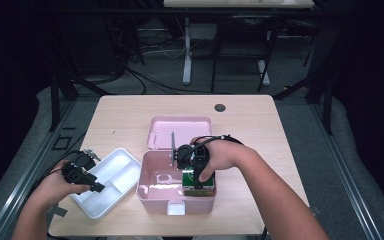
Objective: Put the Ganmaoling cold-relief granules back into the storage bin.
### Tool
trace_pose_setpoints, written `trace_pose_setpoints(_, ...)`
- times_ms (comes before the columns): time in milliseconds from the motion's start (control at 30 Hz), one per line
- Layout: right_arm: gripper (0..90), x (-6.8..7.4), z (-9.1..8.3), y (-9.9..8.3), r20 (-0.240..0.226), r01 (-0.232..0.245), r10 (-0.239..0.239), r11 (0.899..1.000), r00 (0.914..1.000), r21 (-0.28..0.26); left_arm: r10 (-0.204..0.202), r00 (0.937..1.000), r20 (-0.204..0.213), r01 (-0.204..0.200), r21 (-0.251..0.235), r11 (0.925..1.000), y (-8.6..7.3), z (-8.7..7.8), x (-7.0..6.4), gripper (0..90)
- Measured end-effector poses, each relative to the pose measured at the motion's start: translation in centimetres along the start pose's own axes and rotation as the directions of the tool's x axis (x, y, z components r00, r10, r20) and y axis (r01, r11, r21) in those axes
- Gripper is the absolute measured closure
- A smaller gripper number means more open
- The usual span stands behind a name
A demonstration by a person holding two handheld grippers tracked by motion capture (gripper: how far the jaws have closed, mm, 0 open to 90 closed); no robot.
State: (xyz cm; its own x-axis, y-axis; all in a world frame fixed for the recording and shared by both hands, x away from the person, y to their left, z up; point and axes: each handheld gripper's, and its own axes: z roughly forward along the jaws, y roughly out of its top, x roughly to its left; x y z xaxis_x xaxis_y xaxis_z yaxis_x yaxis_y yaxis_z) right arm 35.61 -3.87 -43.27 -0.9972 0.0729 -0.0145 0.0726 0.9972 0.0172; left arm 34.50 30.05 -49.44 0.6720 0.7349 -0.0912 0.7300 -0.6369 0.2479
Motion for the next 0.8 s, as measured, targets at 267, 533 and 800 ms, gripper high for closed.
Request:
trace_pose_setpoints(267, 15.9, -0.2, 1.2, -0.6, 0.001, -0.009, 0.009, 1.0, 1.0, -0.015, -0.002, 1.0, 0.0, 0.002, 0.001, 1.0, 0.1, 0.1, 0.0, 47.6)
trace_pose_setpoints(533, 15.9, -0.5, 2.5, -0.5, -0.015, -0.007, 0.007, 1.0, 0.9999, -0.013, 0.003, 1.0, 0.001, -0.003, 0.006, 1.0, 0.1, 0.2, -0.1, 47.6)
trace_pose_setpoints(800, 15.8, -0.7, 3.6, -0.5, -0.033, -0.005, 0.005, 1.0, 0.9994, -0.004, 0.005, 1.0, 0.002, -0.005, 0.009, 0.9999, 0.1, 0.3, -0.1, 47.6)
